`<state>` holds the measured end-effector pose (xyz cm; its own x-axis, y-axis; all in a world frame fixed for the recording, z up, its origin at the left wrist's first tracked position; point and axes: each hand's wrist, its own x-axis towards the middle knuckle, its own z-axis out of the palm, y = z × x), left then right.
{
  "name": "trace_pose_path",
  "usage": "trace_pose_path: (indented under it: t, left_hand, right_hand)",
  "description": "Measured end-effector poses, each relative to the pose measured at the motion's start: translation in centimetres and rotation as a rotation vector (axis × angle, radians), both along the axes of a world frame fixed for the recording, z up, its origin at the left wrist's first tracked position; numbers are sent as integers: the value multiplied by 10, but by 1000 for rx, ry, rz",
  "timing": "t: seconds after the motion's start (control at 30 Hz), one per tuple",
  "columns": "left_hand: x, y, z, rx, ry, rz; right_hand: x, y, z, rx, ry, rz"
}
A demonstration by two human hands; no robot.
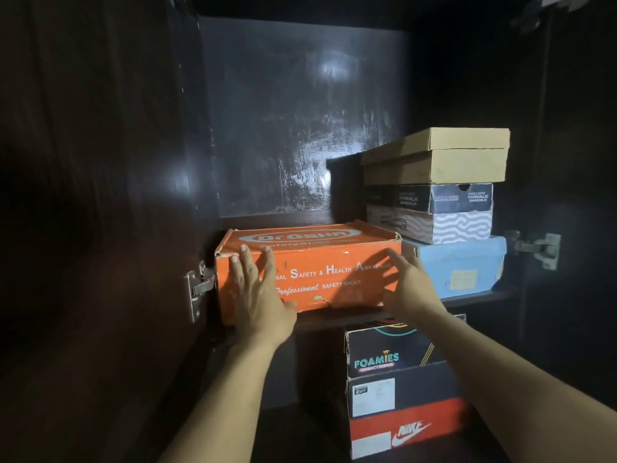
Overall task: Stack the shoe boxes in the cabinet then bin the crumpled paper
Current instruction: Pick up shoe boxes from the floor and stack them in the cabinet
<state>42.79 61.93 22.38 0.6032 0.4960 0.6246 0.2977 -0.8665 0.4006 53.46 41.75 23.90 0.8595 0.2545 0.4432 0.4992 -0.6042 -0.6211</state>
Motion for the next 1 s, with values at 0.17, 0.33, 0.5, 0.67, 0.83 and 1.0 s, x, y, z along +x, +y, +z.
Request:
trace_pose_path:
  t: [0.17,0.33,0.5,0.67,0.83,1.0]
  left_hand:
    - [-8,-6,10,-88,-10,-44]
    - [-16,-45,13,-151,-109,-146]
    - [-20,-105,20,-227,-9,-496]
    - [-15,-188,21,-270,345,-837]
    - [-10,-287,4,-186,622,-978]
    - [-7,-397,-41,-112,820,-1157]
  right_hand:
    - [5,-11,1,-107,3,73]
    - [-32,-46,16,-189,0,25]
    - [-65,-122,32,-269,82,-76]
    - [-109,-220,42,-354,180,-196]
    - [-143,-324,27,-355,353,-339]
    - [-176,-436,-24,-330,513,-517]
